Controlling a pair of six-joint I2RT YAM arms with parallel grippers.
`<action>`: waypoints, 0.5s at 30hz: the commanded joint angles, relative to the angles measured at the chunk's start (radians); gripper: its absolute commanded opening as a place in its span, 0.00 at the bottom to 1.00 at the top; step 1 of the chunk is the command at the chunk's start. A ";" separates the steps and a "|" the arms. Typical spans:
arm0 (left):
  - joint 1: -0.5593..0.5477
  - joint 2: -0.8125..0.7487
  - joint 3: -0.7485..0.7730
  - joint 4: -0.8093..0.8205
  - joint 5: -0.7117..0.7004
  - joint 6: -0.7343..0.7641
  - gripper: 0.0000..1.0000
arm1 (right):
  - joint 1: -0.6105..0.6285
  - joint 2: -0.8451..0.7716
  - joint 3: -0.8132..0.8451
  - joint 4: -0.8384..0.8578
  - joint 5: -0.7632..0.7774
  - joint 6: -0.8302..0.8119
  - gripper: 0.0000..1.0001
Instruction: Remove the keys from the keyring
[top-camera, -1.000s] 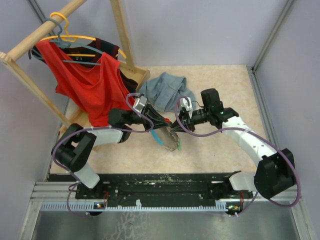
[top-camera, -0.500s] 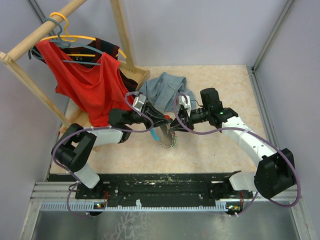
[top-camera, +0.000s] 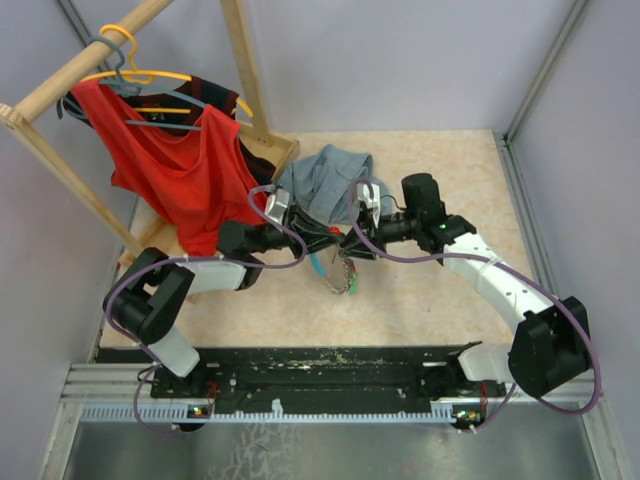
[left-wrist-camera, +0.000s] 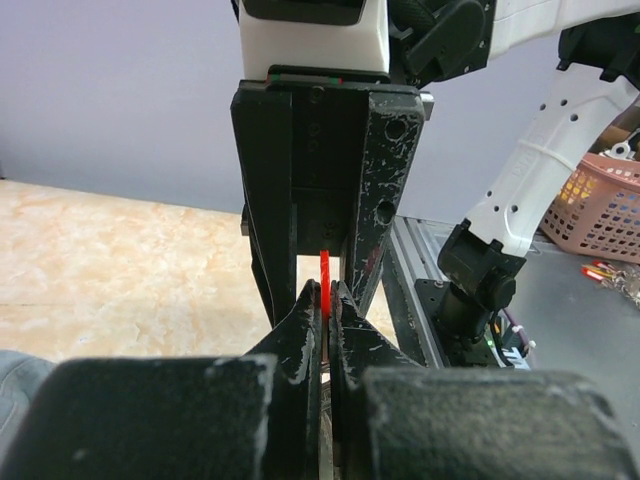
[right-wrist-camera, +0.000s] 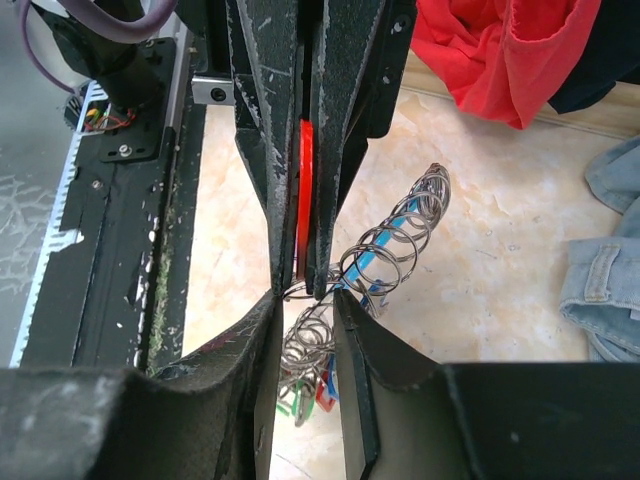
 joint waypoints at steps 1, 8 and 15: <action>-0.007 -0.027 -0.016 0.264 -0.059 0.016 0.00 | 0.012 -0.018 0.031 0.046 -0.003 0.024 0.28; -0.013 -0.037 -0.032 0.264 -0.097 0.027 0.00 | 0.011 -0.016 0.029 0.065 0.023 0.056 0.29; -0.025 -0.044 -0.041 0.264 -0.128 0.033 0.00 | 0.011 -0.014 0.022 0.093 0.083 0.091 0.29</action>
